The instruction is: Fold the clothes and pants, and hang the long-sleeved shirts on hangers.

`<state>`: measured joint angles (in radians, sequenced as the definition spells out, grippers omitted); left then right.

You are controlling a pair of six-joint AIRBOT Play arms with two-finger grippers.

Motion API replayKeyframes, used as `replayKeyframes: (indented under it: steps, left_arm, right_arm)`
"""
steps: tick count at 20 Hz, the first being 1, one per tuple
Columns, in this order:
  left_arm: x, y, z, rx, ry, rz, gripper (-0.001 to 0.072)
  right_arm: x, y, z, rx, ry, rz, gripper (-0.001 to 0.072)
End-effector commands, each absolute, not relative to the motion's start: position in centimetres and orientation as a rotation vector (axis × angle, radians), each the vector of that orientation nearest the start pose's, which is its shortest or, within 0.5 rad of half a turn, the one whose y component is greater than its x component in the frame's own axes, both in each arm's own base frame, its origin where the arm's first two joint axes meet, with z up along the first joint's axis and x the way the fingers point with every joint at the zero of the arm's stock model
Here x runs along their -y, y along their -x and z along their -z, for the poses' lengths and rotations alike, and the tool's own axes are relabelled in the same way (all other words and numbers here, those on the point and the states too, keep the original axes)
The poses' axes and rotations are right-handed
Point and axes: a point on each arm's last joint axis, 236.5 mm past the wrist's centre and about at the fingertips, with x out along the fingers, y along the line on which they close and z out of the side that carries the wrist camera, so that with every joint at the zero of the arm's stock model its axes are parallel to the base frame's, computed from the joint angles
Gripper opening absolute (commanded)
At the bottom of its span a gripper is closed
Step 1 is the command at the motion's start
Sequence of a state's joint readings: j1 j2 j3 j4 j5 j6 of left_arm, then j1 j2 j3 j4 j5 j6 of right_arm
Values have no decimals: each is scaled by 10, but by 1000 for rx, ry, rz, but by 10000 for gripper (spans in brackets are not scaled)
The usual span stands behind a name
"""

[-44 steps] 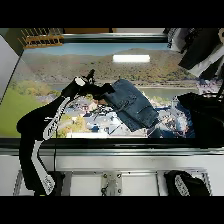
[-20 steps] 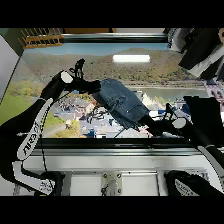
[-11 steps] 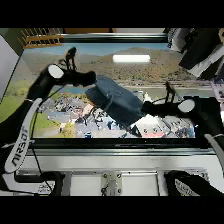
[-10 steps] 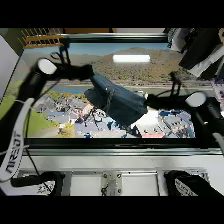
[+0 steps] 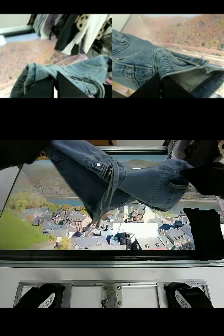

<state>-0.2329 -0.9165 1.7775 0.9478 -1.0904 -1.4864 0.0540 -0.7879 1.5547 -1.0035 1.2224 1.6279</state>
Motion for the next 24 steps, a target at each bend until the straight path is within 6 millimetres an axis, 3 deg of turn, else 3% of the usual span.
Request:
replayKeyframes:
  steps: [1,3,5,6,8,10,11,13,15,16,17,18,19,21,24]
  left_arm:
    - [182,-201,-496,-117,284,806,15]
    - [179,-189,-495,-137,320,805,15]
    - [171,-207,-464,-229,351,727,15]
    - [165,-225,-437,-304,362,660,15]
    - [156,-268,-363,-484,362,531,15]
    - [165,-305,-280,-684,373,478,15]
    - [172,-325,-240,-764,393,458,15]
    - [178,-381,-184,-796,423,395,15]
    - [177,-451,-160,-722,463,332,15]
    - [176,-481,-152,-703,463,314,17]
    - [178,-510,-144,-710,485,303,268]
    - [181,-532,-139,-735,530,307,660]
    - [181,-546,-137,-774,573,320,717]
    - [168,-557,-136,-861,588,334,716]
    - [134,-533,-122,-1000,488,350,717]
  right_arm:
    - [-134,-244,-395,-440,-412,-519,25]
    - [-135,-236,-388,-496,-468,-507,25]
    - [-137,-239,-366,-606,-506,-487,25]
    - [-138,-243,-349,-686,-498,-479,26]
    - [-140,-259,-307,-841,-460,-473,26]
    - [-142,-285,-261,-962,-424,-476,26]
    - [-143,-305,-236,-1010,-431,-465,26]
    - [-136,-365,-193,-1002,-468,-391,26]
    - [-118,-441,-164,-884,-487,-286,34]
    - [-106,-477,-157,-798,-497,-251,75]
    - [-96,-502,-155,-738,-537,-221,270]
    - [-85,-523,-157,-683,-589,-196,518]
    - [-73,-535,-163,-639,-635,-176,597]
    - [-42,-538,-178,-584,-640,-135,596]
    - [-2,-511,-204,-569,-603,-99,581]
